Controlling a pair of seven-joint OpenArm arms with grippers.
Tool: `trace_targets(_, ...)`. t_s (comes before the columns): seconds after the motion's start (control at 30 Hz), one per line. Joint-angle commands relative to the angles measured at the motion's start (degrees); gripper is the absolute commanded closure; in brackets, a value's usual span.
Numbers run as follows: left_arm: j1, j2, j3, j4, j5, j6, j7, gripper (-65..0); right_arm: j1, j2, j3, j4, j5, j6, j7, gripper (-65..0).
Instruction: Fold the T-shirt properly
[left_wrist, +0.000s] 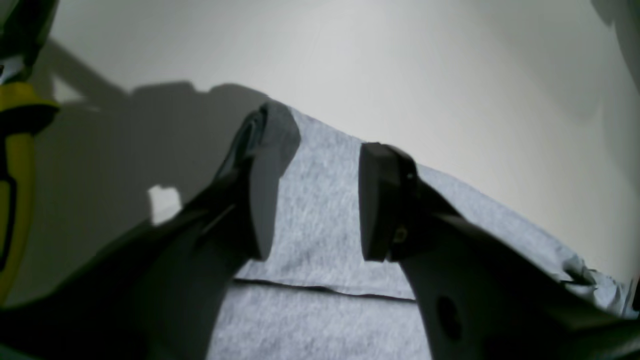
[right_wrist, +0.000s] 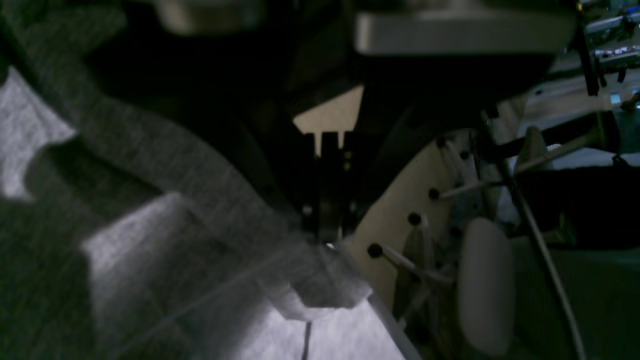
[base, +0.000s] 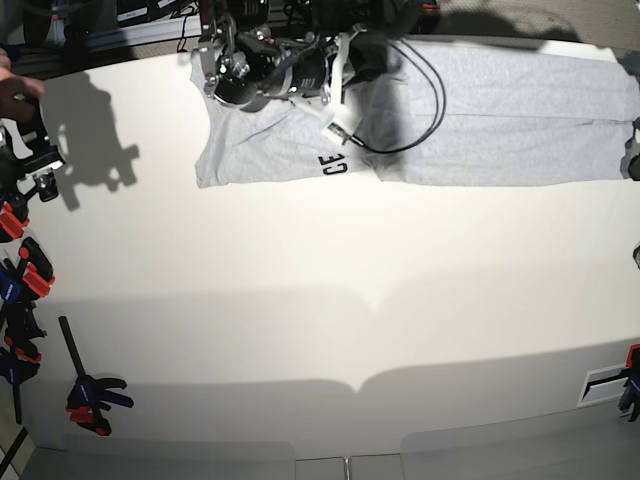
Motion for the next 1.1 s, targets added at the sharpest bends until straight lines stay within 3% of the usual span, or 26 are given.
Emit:
trace_targets(0.0, -0.63, -2.23, -0.46, 0.72, -1.33, -0.52, -0.98, -24.5, -0.22, -0.42, -0.26, 1.03, 1.7, 0.52, 0.87, -3.4)
trace_targets(0.13, -0.63, -2.23, -0.46, 0.72, -1.33, -0.52, -0.98, -24.5, -1.2, -0.42, -0.26, 1.03, 2.01, 0.52, 0.87, -5.4)
trace_targets(0.33, -0.63, -2.23, -0.46, 0.72, -1.31, -0.52, -2.36, -24.8, -1.38, -0.42, -0.26, 1.07, 8.92, 0.52, 1.6, -21.5)
trace_targets(0.43, -0.63, -2.34, -0.46, 0.72, -1.33, -0.52, -3.96, -25.0, -1.01, -0.42, -0.26, 1.55, 13.7, 0.52, 4.17, -21.5)
trace_targets(0.53, -0.63, -2.47, -0.52, 0.72, -1.31, -0.52, -4.66, -29.6, 0.39, -0.42, -0.26, 3.56, 17.07, 0.52, 7.28, -21.5)
trace_targets(0.67, -0.59, -2.4, -0.52, 0.72, -0.85, -0.52, -4.39, -37.2, 3.43, -0.42, -0.26, 6.32, 17.14, 0.52, 11.02, -21.5)
trace_targets(0.87, 2.05, -2.32, -1.25, 0.7, 0.33, -0.52, -4.24, -37.2, 7.23, -0.42, -0.26, 6.91, 15.19, 0.52, 11.04, -21.5)
trace_targets(1.07, 8.2, 0.7, -14.38, 0.7, -0.15, -0.52, -4.44, -36.9, 7.21, -0.42, -0.26, 6.91, 14.53, 0.52, 11.72, -21.4)
